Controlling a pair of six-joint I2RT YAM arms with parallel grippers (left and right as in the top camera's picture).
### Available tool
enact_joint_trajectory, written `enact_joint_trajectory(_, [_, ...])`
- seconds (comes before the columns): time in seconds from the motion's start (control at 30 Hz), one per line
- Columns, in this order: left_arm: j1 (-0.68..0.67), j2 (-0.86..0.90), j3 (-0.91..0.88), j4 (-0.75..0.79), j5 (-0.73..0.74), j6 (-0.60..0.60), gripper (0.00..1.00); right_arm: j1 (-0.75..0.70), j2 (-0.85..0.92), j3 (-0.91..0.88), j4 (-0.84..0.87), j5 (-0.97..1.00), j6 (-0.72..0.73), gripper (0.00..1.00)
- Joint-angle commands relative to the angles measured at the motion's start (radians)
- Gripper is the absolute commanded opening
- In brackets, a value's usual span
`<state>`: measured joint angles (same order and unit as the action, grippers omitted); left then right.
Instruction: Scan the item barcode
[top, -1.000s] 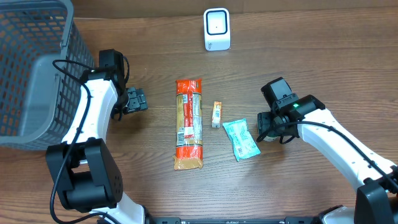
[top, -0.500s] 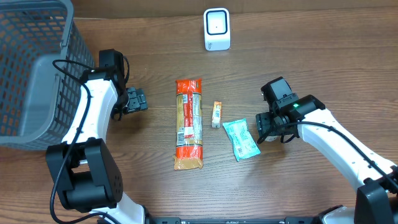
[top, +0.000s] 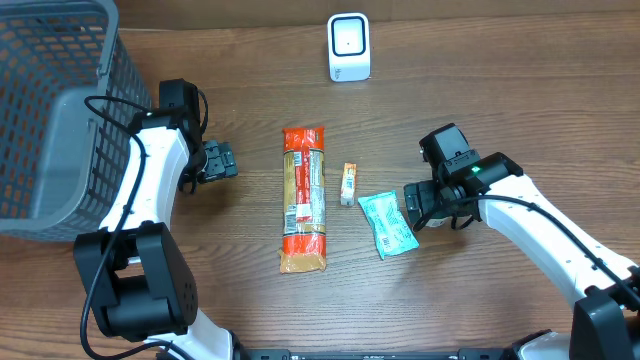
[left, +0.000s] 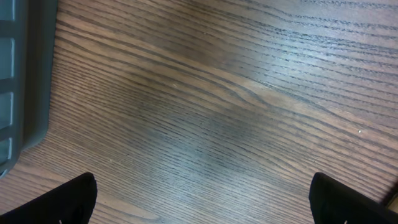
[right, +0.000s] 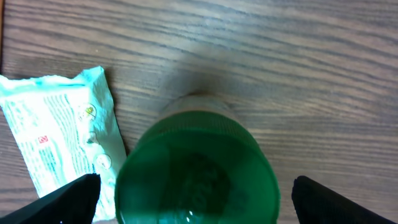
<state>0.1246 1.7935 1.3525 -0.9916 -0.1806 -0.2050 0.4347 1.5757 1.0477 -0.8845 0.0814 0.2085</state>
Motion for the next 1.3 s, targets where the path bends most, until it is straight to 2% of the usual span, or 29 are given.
enact_joint_trajectory(0.0, [0.000, -0.021, 0.004, 0.002, -0.010, 0.018, 1.00, 0.002, -0.009, 0.082, -0.034, -0.006, 0.000, 1.00])
enact_joint_trajectory(0.17, [0.000, -0.021, 0.004, 0.002, -0.010, 0.018, 1.00, 0.002, -0.009, 0.173, -0.120, -0.008, 0.004, 1.00])
enact_joint_trajectory(0.37, [0.000, -0.021, 0.004, 0.002, -0.010, 0.018, 0.99, 0.002, 0.006, 0.178, -0.153, -0.030, 0.027, 1.00])
enact_joint_trajectory(0.9, [0.000, -0.021, 0.004, 0.002, -0.010, 0.018, 1.00, 0.002, 0.205, 0.177, -0.154, -0.012, 0.026, 1.00])
enact_joint_trajectory(1.27, [0.000, -0.021, 0.004, 0.002, -0.010, 0.018, 1.00, 0.002, 0.216, 0.140, -0.111, -0.012, 0.028, 1.00])
